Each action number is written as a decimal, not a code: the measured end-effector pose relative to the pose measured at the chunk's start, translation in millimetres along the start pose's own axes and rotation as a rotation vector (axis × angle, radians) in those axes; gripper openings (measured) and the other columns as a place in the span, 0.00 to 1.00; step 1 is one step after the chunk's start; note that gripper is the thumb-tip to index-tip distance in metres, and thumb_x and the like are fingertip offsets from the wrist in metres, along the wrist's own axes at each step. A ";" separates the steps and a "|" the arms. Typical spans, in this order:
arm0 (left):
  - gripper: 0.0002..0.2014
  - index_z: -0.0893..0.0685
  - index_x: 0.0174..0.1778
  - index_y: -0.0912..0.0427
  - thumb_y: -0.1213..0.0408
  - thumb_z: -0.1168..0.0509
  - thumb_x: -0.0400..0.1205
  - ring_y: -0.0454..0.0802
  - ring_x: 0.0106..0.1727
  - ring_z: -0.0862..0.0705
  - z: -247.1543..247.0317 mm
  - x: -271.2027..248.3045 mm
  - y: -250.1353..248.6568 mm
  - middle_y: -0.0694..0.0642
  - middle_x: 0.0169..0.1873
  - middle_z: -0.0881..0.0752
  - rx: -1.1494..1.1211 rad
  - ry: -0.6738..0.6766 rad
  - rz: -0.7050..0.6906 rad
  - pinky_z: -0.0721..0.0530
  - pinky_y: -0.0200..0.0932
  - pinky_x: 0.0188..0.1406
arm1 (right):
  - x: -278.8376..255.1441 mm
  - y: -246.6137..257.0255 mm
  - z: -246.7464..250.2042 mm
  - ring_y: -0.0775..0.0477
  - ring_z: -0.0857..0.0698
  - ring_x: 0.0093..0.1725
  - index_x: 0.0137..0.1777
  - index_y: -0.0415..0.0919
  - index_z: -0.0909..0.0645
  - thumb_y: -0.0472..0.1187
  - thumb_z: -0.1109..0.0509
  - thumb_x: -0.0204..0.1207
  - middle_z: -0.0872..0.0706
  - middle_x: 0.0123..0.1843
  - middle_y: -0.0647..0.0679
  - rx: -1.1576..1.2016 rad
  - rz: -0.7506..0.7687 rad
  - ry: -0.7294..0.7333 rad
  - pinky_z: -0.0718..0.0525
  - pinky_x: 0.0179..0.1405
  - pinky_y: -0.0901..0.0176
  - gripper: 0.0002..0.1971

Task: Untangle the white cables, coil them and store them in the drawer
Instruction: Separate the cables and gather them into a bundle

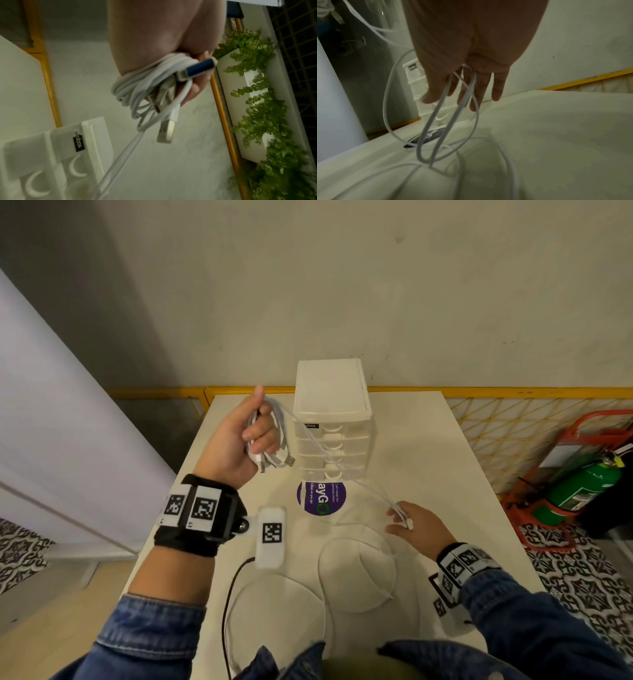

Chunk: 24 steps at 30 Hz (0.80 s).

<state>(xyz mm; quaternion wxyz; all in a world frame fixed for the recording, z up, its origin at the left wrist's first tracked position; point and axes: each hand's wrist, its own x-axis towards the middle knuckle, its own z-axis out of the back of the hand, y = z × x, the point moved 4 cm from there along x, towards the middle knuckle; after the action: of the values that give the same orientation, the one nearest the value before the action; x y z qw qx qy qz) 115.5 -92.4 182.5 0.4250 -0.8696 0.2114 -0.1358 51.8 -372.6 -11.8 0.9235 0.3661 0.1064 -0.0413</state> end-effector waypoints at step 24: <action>0.26 0.28 0.35 0.58 0.39 0.56 0.81 0.39 0.14 0.34 -60.3 10.6 33.8 0.45 0.12 0.33 -0.120 0.051 0.112 0.31 0.33 0.20 | 7.5 135.3 -8.6 0.53 0.21 0.33 0.32 0.54 0.28 0.45 0.43 0.82 0.18 0.31 0.49 0.374 0.399 -0.188 0.24 0.41 0.60 0.15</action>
<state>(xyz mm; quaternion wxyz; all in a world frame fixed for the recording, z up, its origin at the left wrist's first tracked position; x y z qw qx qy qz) 91.2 -157.3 192.5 0.3737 -0.8766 0.2780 -0.1210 78.5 -268.2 70.7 0.8356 0.5384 -0.0634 0.0884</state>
